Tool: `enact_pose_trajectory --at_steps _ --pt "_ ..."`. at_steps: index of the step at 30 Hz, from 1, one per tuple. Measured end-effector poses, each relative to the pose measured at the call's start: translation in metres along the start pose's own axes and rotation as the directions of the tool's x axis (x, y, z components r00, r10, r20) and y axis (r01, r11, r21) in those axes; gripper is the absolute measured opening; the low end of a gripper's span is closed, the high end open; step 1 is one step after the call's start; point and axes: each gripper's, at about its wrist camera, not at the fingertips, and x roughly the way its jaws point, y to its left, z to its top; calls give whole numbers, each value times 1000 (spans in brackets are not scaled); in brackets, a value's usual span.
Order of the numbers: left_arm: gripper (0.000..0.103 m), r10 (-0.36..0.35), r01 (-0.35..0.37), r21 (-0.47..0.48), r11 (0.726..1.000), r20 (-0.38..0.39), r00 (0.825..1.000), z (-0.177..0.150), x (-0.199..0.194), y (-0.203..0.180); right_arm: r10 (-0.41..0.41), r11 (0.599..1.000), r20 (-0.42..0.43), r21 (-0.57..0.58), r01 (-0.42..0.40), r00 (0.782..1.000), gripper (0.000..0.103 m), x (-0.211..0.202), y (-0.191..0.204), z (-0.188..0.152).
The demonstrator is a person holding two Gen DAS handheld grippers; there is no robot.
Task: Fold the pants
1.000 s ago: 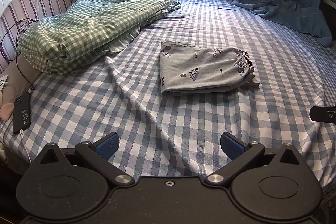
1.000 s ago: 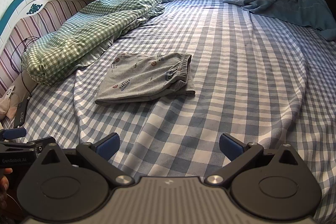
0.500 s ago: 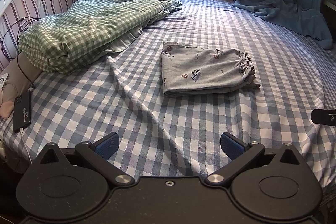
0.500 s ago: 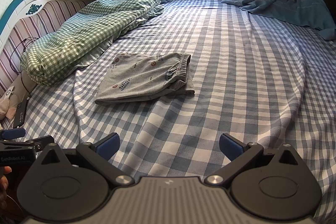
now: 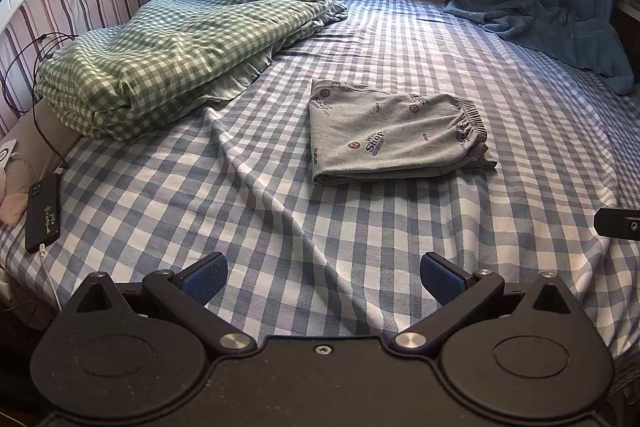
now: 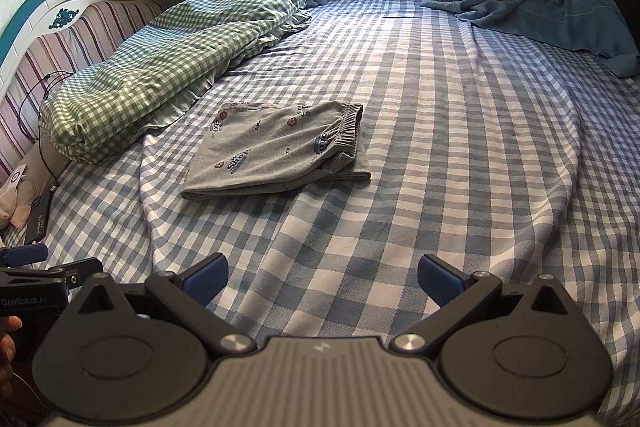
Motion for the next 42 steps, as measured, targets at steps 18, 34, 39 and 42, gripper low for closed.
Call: enact_pose_trajectory --at_steps 18,34,39,42 --pt "102 14 -14 1 1000 9 1000 -1 -3 -2 1 1000 0 -3 -1 1000 103 0 0 -1" --pt "102 23 -23 14 1000 1 1000 3 2 -2 -4 1000 -5 4 4 1000 103 2 -2 -1" --pt "102 20 -20 13 1000 3 1000 3 3 -2 -7 1000 -6 7 7 1000 103 3 -4 0" --pt "102 14 -14 14 1000 6 1000 4 3 -3 -12 1000 -7 12 12 1000 103 6 -3 2"
